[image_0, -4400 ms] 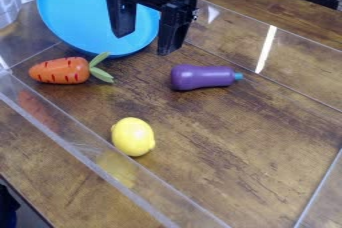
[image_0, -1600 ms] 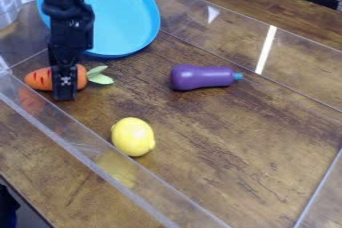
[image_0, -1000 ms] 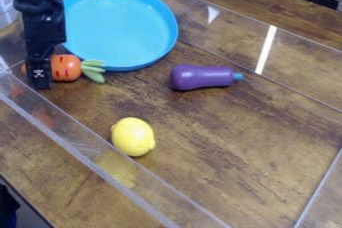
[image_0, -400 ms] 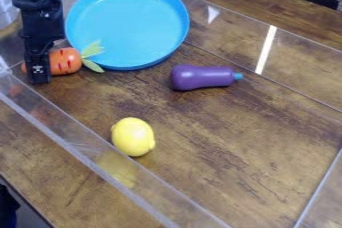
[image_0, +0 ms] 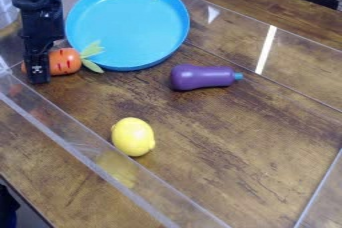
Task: Put the carrot on the blue tray
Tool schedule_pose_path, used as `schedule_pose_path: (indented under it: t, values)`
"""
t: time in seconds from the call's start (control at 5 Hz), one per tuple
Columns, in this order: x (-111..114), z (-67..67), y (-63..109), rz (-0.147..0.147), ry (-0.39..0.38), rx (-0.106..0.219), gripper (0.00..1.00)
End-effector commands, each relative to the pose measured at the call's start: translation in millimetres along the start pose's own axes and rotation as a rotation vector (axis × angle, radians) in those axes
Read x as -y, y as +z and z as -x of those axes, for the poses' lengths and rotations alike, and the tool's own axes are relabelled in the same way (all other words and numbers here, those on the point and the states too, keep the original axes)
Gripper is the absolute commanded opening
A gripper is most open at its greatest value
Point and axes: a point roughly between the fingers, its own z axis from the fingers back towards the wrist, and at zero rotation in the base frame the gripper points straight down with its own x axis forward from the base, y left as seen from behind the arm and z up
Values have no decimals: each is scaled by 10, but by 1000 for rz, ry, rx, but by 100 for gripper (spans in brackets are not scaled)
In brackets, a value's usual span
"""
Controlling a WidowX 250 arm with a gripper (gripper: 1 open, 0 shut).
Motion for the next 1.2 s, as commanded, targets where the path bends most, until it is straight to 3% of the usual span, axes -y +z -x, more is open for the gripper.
schedule_pose_path:
  t: [0.0,0.6,1.0]
  values:
    - [-17,-94,250,-55,-63,27,0]
    - [-293,-192,172,-63,-207,34,0]
    - [-295,-194,125,-56,-179,34,0]
